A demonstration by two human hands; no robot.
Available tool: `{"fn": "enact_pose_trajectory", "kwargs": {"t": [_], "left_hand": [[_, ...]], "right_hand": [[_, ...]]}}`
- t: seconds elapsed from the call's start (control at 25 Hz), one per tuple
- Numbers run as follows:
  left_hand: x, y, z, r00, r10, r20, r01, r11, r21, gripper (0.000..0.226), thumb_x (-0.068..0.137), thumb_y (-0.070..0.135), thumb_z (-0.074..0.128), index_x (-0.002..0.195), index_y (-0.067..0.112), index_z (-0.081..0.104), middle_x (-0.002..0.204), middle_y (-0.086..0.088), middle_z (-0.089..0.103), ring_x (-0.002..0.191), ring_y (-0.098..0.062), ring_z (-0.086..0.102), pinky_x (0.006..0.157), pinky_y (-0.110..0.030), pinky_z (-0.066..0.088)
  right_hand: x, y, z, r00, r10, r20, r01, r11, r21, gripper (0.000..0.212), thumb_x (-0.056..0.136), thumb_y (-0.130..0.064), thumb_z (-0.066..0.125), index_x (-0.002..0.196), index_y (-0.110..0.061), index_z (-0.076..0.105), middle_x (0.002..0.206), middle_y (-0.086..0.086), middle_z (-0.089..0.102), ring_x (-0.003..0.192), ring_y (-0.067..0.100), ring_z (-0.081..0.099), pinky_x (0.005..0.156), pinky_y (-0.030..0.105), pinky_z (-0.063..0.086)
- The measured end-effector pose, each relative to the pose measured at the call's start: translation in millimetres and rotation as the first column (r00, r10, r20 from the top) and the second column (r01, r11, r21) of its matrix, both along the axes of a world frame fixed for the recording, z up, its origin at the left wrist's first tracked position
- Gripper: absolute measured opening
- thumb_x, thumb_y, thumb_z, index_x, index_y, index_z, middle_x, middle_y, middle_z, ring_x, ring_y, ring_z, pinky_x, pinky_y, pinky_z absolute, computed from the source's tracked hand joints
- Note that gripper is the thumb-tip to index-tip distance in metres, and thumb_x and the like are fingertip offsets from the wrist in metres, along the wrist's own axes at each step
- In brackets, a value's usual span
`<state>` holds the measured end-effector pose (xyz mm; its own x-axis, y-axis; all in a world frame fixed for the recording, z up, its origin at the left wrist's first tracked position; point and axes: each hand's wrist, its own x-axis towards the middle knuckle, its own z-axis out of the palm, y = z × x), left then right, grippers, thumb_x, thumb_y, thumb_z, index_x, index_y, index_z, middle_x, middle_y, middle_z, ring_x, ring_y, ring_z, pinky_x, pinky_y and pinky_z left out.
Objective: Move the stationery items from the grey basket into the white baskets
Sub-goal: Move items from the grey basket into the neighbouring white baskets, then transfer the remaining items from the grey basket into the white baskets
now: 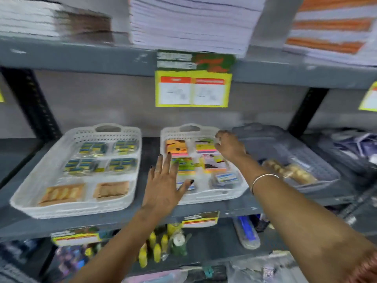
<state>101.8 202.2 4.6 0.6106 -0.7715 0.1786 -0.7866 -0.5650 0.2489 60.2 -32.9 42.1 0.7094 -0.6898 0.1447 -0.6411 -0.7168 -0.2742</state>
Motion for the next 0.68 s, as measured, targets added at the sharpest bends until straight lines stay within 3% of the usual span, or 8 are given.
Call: {"fn": "enact_pose_trajectory", "kwargs": {"t": [0.16, 0.32, 0.52, 0.68], "left_hand": [[-51.9, -73.8, -5.5, 0.997, -0.07, 0.018, 0.069, 0.996, 0.059, 0.07, 0.091, 0.059, 0.026, 0.148, 0.02, 0.011, 0.16, -0.003, -0.008, 0.146, -0.023, -0.011, 0.118, -0.044, 0.003], [-88.8, -136.6, -12.6, 0.974, -0.218, 0.06, 0.205, 0.963, 0.177, 0.068, 0.093, 0.057, 0.024, 0.148, 0.018, 0.011, 0.16, -0.004, -0.001, 0.147, -0.02, -0.008, 0.118, -0.047, 0.0], [-100.9, -171.1, -27.5, 0.953, -0.298, 0.055, 0.271, 0.92, 0.282, 0.068, 0.092, 0.059, 0.024, 0.146, 0.018, 0.017, 0.16, -0.006, -0.002, 0.147, -0.022, -0.006, 0.117, -0.05, 0.004], [-99.3, -172.4, -34.0, 0.952, -0.299, 0.07, 0.265, 0.915, 0.306, 0.072, 0.09, 0.062, 0.022, 0.147, 0.018, 0.014, 0.16, -0.006, -0.005, 0.147, -0.023, -0.006, 0.117, -0.051, 0.008]], "right_hand": [[-69.5, -79.1, -23.2, 0.987, -0.117, -0.114, 0.118, 0.993, 0.004, 0.033, 0.093, -0.017, 0.049, 0.123, -0.007, 0.058, 0.133, 0.017, 0.057, 0.123, 0.032, 0.054, 0.098, 0.041, 0.048], [-108.9, -132.0, -48.3, 0.927, -0.24, -0.287, 0.246, 0.969, -0.017, 0.045, 0.095, -0.02, 0.049, 0.135, -0.001, 0.044, 0.14, 0.022, 0.045, 0.13, 0.036, 0.042, 0.105, 0.042, 0.041], [-119.6, -157.8, -72.6, 0.901, -0.303, -0.311, 0.337, 0.939, 0.062, 0.051, 0.092, -0.034, 0.05, 0.133, -0.004, 0.046, 0.139, 0.02, 0.045, 0.13, 0.035, 0.043, 0.106, 0.043, 0.04], [-117.0, -165.1, -76.1, 0.882, -0.343, -0.324, 0.37, 0.929, 0.024, 0.052, 0.088, -0.038, 0.054, 0.128, -0.006, 0.052, 0.135, 0.018, 0.053, 0.126, 0.033, 0.048, 0.106, 0.042, 0.042]]}}
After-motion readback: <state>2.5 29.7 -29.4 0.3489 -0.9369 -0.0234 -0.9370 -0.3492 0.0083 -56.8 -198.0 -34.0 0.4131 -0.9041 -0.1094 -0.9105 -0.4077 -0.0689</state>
